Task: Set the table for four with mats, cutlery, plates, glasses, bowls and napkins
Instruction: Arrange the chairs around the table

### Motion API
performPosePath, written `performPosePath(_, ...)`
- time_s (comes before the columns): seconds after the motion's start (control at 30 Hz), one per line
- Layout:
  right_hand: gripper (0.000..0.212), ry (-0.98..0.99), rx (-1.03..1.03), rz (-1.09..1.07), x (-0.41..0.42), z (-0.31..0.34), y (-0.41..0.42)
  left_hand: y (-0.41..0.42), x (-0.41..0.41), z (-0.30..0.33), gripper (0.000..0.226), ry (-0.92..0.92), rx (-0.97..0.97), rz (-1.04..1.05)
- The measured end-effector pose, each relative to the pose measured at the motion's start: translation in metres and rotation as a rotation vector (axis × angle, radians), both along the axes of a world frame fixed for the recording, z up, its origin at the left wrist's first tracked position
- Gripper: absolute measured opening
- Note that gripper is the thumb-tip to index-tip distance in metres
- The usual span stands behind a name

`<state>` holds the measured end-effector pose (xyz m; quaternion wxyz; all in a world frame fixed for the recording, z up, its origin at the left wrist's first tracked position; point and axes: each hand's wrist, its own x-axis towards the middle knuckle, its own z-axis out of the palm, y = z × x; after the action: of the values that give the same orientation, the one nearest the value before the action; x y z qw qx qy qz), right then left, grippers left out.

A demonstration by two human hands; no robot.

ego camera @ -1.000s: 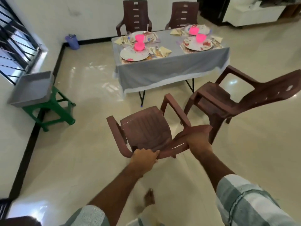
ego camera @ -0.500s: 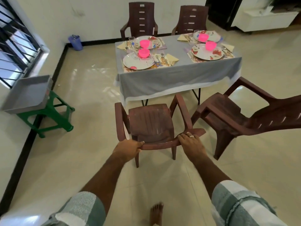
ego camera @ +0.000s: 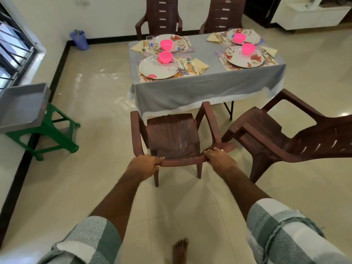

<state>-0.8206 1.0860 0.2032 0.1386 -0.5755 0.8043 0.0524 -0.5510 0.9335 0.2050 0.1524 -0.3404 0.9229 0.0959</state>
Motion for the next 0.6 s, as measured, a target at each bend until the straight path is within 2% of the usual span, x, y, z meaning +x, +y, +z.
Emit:
performPosePath(0.3, 0.046, -0.039, 0.031, 0.065, -0.007, -0.006, 0.007, 0.031, -0.02, 0.004, 0.045, -0.065, -0.055, 0.098)
performPosePath(0.33, 0.05, -0.043, 0.038, 0.092, -0.009, -0.008, 0.007, 0.037, -0.027, 0.007, 0.045, -0.054, -0.054, 0.094)
performPosePath(0.43, 0.084, -0.043, 0.024, 0.192, -0.025, -0.017, 0.016, 0.061, -0.059, 0.011, 0.042, 0.023, -0.04, 0.1)
performPosePath(0.47, 0.087, -0.052, 0.006, 0.211, -0.031, -0.016, 0.02, 0.068, -0.073, 0.012, 0.042, 0.053, -0.052, 0.099)
performPosePath(0.6, 0.052, -0.036, -0.148, 0.213, -0.081, 0.006, 0.058, 0.107, -0.144, 0.023, 0.036, 0.2, -0.102, 0.06)
